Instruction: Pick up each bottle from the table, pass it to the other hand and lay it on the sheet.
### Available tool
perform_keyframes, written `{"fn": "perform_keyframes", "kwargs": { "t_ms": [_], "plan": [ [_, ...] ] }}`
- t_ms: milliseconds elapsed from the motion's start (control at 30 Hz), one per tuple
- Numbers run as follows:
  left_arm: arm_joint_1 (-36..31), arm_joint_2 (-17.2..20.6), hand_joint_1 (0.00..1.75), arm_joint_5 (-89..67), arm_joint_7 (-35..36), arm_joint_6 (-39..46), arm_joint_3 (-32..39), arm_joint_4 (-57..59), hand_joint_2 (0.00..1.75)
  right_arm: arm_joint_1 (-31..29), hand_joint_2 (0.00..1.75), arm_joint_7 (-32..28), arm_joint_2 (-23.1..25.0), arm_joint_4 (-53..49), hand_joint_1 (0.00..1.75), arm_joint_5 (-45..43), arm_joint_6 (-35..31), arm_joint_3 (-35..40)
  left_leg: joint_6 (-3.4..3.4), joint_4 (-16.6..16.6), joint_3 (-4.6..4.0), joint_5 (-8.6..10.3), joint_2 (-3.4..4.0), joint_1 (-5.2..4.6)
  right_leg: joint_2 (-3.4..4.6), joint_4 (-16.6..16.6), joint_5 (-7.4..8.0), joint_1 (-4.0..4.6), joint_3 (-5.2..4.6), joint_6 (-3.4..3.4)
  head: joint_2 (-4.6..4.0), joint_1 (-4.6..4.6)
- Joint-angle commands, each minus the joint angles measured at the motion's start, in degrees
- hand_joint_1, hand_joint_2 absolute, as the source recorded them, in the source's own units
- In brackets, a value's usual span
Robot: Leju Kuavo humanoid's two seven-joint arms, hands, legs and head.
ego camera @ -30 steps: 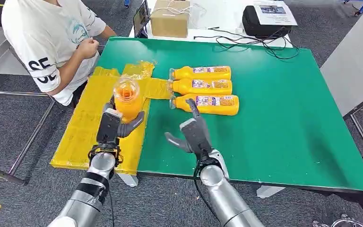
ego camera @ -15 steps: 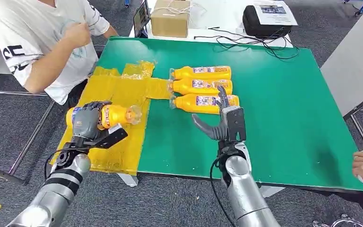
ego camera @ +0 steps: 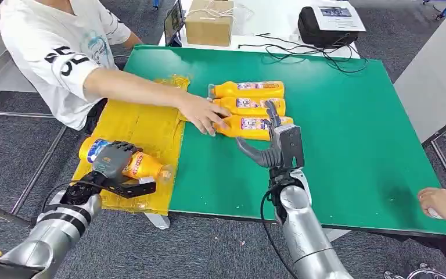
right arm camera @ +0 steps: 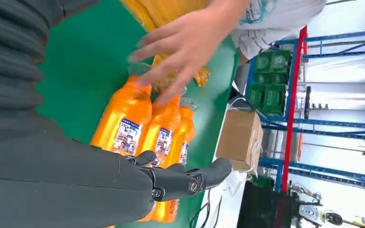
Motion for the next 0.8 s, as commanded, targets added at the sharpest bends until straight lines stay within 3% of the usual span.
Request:
{"fn": "perform_keyframes", "kwargs": {
  "t_ms": [33,300,333,367,800],
  "plan": [
    [-9.17,3.41,1.75,-4.48,0.72,-8.26,-10.87,11.21,1.75,-3.44,1.75,0.30,-1.57,4.06,0.00,0.77,0.96,1.84,-0.04,0.01,0.19,-0.07,0.12,0.04,0.12,0.00,-0.03,0.04,0.15,-0.05,0.00,0.00],
    [-12.40,2.27,1.75,-4.23,-1.00,-15.53,-12.37,13.26,1.75,-4.74,1.75,0.60,-1.38,5.62,0.00,1.38,1.69,3.20,-0.14,0.02,0.44,-0.12,0.18,0.05,0.14,0.12,-0.08,0.06,0.29,-0.14,0.00,0.00],
    [-12.45,2.04,0.12,-3.46,-1.25,-15.89,-11.87,13.22,1.75,-4.80,1.75,0.61,-1.40,5.74,0.00,1.39,1.78,3.35,-0.11,-0.01,0.31,-0.03,0.14,0.01,0.10,0.11,-0.01,0.02,0.18,-0.09,0.00,-0.02],
    [-12.58,1.87,0.00,-2.53,-1.62,-15.91,-11.57,13.08,1.75,-4.88,1.75,0.65,-1.49,5.95,0.00,1.41,1.96,3.63,-0.12,-0.02,0.34,-0.05,0.17,0.02,0.13,0.11,-0.01,0.03,0.20,-0.09,0.00,0.00],
    [-12.76,2.03,0.00,-2.19,-1.87,-15.67,-11.56,12.95,1.75,-5.16,1.75,0.71,-1.53,6.37,0.00,1.42,2.05,3.73,-0.13,0.00,0.45,-0.09,0.13,0.03,0.11,0.12,-0.07,0.04,0.30,-0.12,0.00,-0.02]
  ]
}}
